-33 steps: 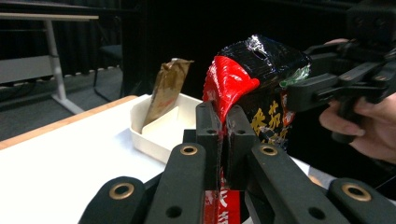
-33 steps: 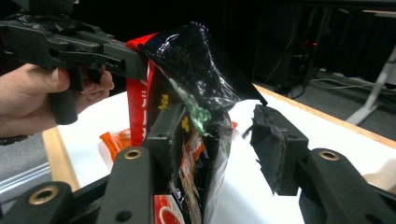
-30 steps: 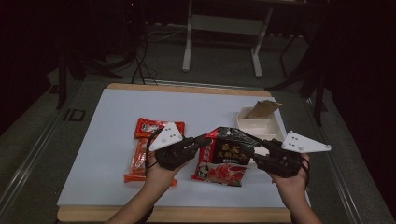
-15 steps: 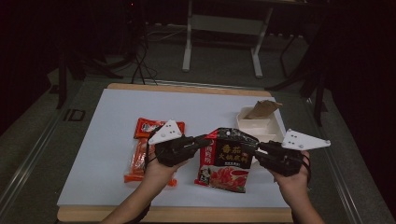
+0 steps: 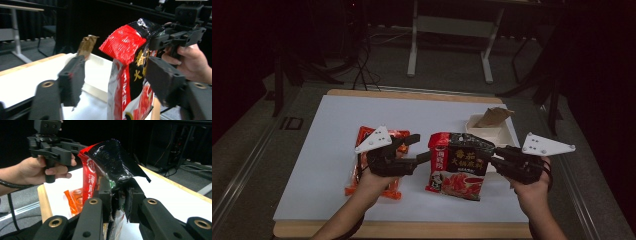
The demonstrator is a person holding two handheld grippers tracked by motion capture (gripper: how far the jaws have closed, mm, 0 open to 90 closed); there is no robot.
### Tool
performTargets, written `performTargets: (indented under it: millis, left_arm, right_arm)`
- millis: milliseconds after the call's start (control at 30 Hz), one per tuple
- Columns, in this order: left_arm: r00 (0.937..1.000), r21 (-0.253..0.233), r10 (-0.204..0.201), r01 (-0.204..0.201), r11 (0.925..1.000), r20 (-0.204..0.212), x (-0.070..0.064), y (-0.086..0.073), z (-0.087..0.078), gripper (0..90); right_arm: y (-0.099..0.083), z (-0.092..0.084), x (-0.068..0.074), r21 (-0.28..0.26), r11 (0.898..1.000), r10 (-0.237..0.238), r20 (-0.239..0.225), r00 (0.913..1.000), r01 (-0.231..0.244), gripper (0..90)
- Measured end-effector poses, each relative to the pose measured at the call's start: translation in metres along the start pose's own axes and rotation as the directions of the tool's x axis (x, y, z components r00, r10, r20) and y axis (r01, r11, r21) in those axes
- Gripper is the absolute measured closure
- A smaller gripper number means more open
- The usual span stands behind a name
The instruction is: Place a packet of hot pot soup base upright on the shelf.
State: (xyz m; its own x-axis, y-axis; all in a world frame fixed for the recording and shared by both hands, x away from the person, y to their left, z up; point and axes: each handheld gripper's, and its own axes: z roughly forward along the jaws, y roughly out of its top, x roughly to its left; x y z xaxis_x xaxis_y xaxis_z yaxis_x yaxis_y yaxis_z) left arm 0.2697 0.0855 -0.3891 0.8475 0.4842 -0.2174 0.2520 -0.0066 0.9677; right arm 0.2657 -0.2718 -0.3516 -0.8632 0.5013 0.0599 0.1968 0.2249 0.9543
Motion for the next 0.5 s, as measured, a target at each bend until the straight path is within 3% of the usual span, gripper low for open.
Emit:
performTargets:
  millis: [67, 200, 400, 500]
  left_arm:
    - [1.0000, 0.000, -0.008, 0.008, 1.0000, -0.001, 0.000, -0.001, -0.003, 26.8]
    - [0.9994, 0.013, 0.019, -0.020, 0.9997, 0.028, 0.001, -0.007, -0.010, 18.4]
    - [0.9999, 0.064, 0.010, -0.011, 0.9979, 0.006, 0.000, -0.024, -0.017, 2.2]
    - [0.9998, 0.078, 0.006, -0.005, 0.9969, -0.016, 0.001, -0.030, -0.022, 2.1]
  right_arm:
    - [0.001, -0.001, -0.002, -0.008, 1.000, 0.004, 0.004, 1.0000, -0.004, 78.0]
    - [0.004, -0.003, -0.005, -0.018, 1.000, -0.001, 0.012, 0.9999, 0.001, 78.0]
    - [0.011, -0.006, -0.011, -0.039, 0.999, -0.019, 0.018, 0.9997, 0.020, 77.9]
    - [0.014, -0.008, -0.016, -0.049, 0.999, -0.012, 0.034, 0.9994, 0.014, 78.0]
